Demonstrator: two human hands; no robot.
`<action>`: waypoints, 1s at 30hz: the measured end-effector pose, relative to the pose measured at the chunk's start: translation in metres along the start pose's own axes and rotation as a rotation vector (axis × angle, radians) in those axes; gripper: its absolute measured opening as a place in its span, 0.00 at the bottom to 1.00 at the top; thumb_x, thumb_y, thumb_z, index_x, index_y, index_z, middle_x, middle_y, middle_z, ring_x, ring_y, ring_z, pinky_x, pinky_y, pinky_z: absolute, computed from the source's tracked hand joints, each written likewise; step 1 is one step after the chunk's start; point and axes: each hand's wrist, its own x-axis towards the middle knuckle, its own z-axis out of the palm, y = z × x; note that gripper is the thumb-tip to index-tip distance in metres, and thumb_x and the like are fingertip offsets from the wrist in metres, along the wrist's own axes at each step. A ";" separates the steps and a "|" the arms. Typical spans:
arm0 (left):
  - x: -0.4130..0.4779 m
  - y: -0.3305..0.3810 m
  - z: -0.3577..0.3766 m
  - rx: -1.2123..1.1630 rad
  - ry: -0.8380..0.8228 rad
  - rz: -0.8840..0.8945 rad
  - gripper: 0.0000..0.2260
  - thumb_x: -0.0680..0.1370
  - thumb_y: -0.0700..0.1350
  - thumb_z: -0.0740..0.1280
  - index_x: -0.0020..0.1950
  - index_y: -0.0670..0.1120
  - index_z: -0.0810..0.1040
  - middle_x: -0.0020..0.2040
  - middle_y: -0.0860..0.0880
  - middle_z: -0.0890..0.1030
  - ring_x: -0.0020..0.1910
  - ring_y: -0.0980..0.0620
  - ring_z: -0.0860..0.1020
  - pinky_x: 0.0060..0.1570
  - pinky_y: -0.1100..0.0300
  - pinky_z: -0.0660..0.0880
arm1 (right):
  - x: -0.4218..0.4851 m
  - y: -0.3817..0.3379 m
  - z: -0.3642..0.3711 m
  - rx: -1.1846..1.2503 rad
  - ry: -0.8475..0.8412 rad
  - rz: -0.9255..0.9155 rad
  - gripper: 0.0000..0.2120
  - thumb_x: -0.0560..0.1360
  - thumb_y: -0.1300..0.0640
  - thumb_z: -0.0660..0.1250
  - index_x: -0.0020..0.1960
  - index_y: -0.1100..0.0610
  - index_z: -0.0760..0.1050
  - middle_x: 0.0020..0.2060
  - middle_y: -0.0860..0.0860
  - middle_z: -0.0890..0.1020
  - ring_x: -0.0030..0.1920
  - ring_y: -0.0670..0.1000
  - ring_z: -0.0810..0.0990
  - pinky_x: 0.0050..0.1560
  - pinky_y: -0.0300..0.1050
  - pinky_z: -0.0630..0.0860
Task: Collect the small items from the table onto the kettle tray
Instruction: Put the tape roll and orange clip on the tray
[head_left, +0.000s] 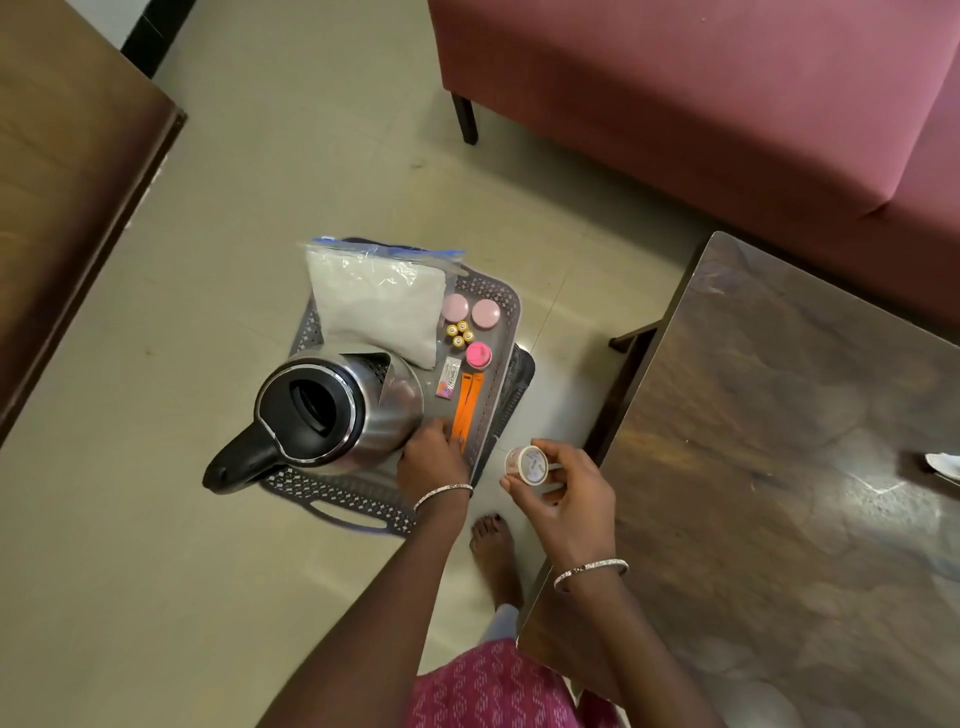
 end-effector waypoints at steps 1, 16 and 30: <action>0.000 0.000 -0.001 0.017 -0.007 -0.004 0.05 0.75 0.47 0.70 0.50 0.50 0.81 0.45 0.46 0.84 0.47 0.42 0.82 0.42 0.53 0.76 | 0.000 -0.001 0.001 -0.004 -0.005 -0.003 0.20 0.65 0.48 0.79 0.54 0.43 0.77 0.47 0.37 0.79 0.46 0.40 0.80 0.43 0.40 0.80; -0.039 -0.030 -0.026 -0.149 0.147 0.116 0.08 0.80 0.48 0.64 0.46 0.46 0.81 0.38 0.43 0.83 0.37 0.40 0.80 0.33 0.57 0.68 | 0.013 -0.030 0.020 -0.110 -0.039 -0.130 0.19 0.68 0.51 0.76 0.58 0.49 0.77 0.49 0.44 0.82 0.48 0.47 0.79 0.47 0.45 0.78; -0.055 -0.068 -0.050 -0.393 0.209 0.076 0.04 0.77 0.43 0.69 0.46 0.46 0.84 0.38 0.50 0.85 0.37 0.54 0.83 0.37 0.61 0.77 | 0.060 -0.060 0.096 -0.886 -0.059 -0.431 0.13 0.64 0.50 0.74 0.46 0.53 0.78 0.41 0.48 0.81 0.50 0.56 0.76 0.47 0.51 0.60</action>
